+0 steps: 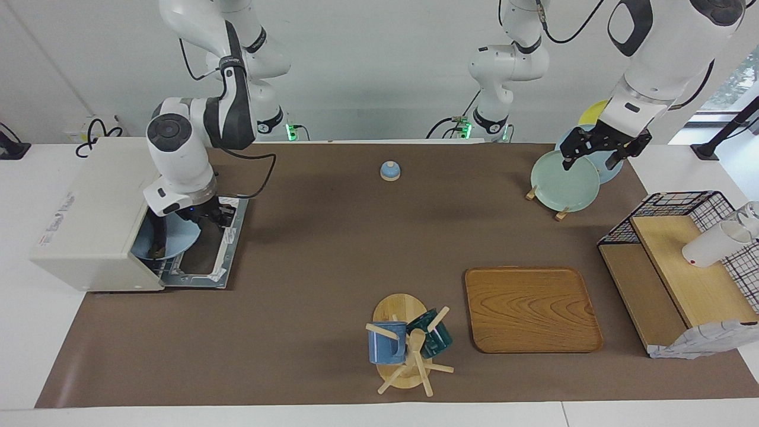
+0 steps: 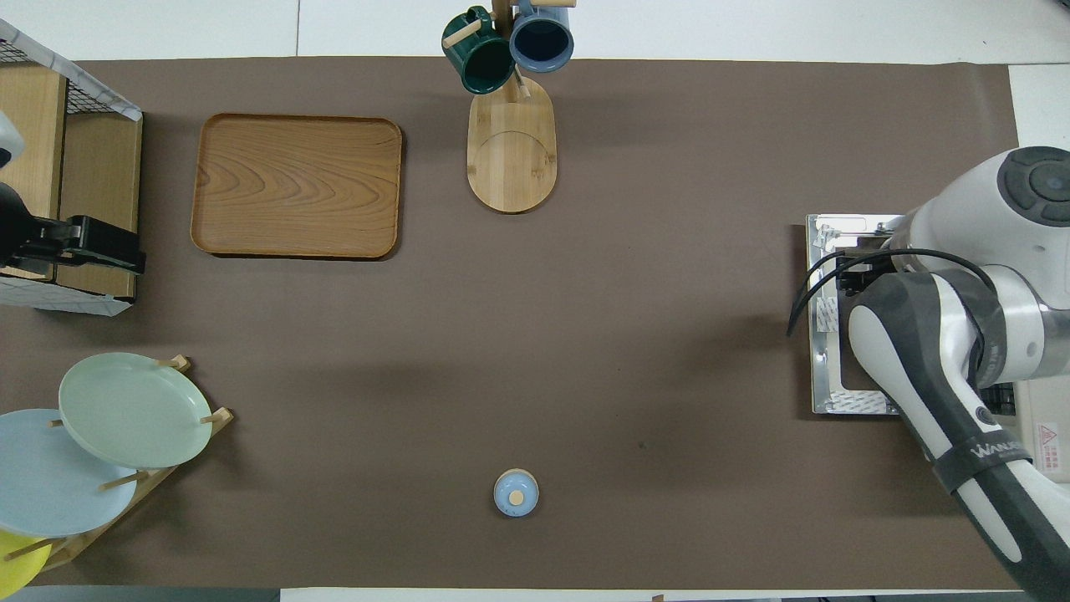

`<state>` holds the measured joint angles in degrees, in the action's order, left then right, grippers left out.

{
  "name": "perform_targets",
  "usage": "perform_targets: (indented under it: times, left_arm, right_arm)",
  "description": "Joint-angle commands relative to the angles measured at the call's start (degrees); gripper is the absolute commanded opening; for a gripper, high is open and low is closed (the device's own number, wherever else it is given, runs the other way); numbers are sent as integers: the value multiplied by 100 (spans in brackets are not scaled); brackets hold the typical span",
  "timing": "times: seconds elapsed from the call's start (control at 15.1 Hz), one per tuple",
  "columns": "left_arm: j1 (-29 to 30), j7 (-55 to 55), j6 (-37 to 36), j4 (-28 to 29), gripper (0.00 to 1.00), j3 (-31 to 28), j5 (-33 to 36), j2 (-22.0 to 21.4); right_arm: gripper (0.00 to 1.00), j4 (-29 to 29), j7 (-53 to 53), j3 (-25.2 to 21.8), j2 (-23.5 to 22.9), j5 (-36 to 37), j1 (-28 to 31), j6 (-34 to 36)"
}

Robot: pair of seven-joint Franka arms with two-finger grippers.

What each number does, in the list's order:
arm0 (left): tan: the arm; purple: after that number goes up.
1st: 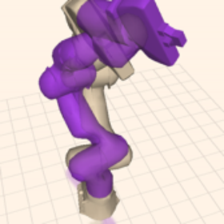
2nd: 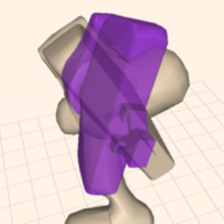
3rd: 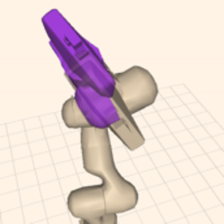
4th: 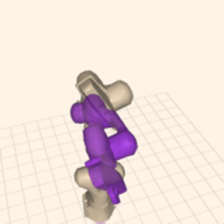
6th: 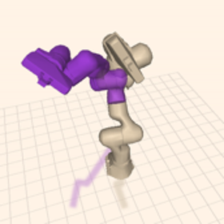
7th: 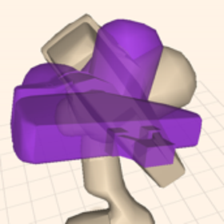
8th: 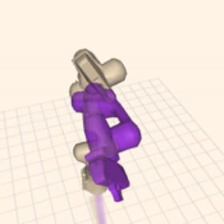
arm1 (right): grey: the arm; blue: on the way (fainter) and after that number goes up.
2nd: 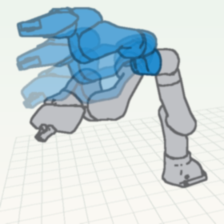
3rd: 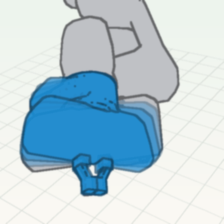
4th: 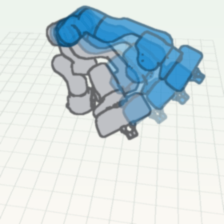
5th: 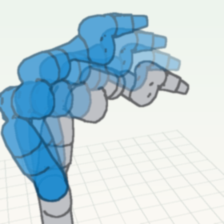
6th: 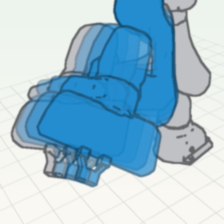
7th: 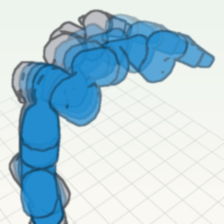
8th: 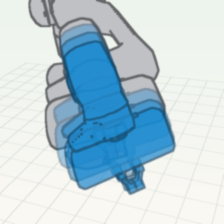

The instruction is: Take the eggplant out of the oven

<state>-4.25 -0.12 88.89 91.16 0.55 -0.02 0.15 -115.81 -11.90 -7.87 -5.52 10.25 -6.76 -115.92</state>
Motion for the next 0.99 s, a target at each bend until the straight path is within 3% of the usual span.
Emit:
perform_targets:
  times: [0.0, 0.13, 0.26, 0.4, 0.46, 0.53, 0.73, 0.93]
  left_arm:
    - [21, 21, -118, -46, 100, 7, -33, -24]
    - [21, 21, -118, -46, 100, 7, -33, -24]
    - [21, 12, -118, -46, 100, 7, -33, -24]
    - [21, 21, -118, -46, 100, 7, -33, -24]
    - [21, 21, -118, -46, 100, 7, -33, -33]
    - [21, 21, -118, -46, 100, 7, -33, -33]
    - [21, 21, -118, -46, 100, 7, -33, -24]
    - [21, 12, -118, -46, 100, 7, -33, -33]
  right_arm:
    - [50, -248, 266, 58, 51, 100, 438, -245]
    - [49, -634, 407, 58, 165, 100, 518, -710]
    - [37, -899, 504, 58, 235, 100, 580, -1116]
    - [34, -900, 504, 58, 235, 100, 536, -1126]
    - [24, -900, 522, 58, 235, 91, 536, -1135]
    - [0, -900, 609, 58, 244, 100, 518, -1117]
    - [0, -664, 882, 110, 192, 100, 160, -838]
    - [0, 134, 367, 111, 16, 73, -875, 40]
